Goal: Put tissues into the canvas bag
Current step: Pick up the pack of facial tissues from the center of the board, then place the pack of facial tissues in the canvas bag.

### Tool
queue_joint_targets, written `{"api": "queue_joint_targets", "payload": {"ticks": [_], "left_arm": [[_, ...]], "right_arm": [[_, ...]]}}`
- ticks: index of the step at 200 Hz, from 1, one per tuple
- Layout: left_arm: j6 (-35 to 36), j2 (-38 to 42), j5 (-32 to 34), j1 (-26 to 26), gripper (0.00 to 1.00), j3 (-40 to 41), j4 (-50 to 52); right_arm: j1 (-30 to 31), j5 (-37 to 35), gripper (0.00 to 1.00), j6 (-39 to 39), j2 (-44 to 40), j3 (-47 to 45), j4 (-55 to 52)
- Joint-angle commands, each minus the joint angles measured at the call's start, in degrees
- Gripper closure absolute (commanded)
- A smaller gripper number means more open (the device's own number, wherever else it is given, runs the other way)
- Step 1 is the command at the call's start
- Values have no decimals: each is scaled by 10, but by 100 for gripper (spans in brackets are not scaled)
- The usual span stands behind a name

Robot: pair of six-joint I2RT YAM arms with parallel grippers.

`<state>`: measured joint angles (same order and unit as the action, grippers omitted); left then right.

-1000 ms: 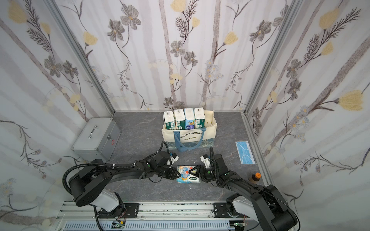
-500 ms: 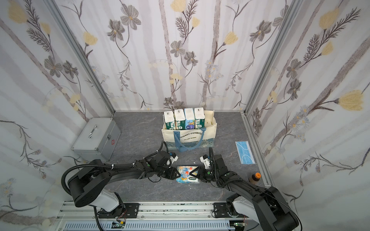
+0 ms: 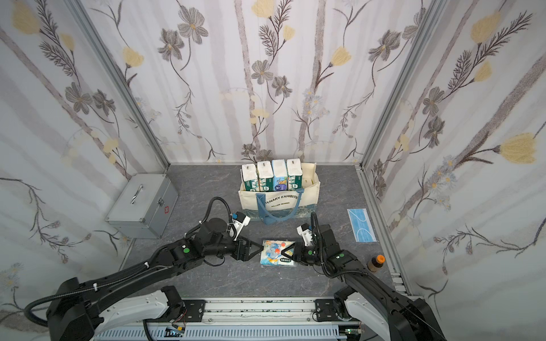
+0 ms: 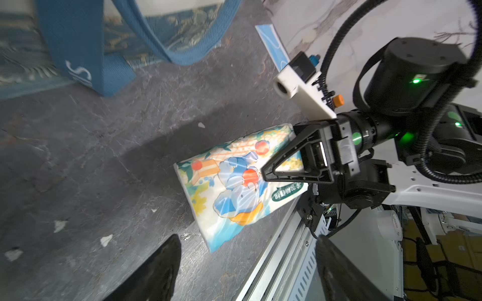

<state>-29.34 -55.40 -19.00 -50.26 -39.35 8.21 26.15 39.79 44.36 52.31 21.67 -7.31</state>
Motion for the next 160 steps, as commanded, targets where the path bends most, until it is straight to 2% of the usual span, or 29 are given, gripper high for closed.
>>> {"api": "queue_joint_targets", "payload": {"ticks": [1,28,69,85,108,160], "left_arm": [[46,70,86,0,15,-31,125],[66,172,174,0,0,-63,229],[80,296,299,0,0,-59,291],[103,320,294,0,0,-45,296],[98,330,291,0,0,-28,294],[114,331,292,1,0,-18,273]], "right_arm": [[-13,-9,55,-52,-26,51,-105],[-53,-4,54,-111,-34,163,-222],[-93,-30,54,-204,13,395,-387],[-100,-57,53,-232,39,482,-435],[-109,-95,52,-256,77,582,-477],[-126,-135,52,-262,159,751,-513]]}}
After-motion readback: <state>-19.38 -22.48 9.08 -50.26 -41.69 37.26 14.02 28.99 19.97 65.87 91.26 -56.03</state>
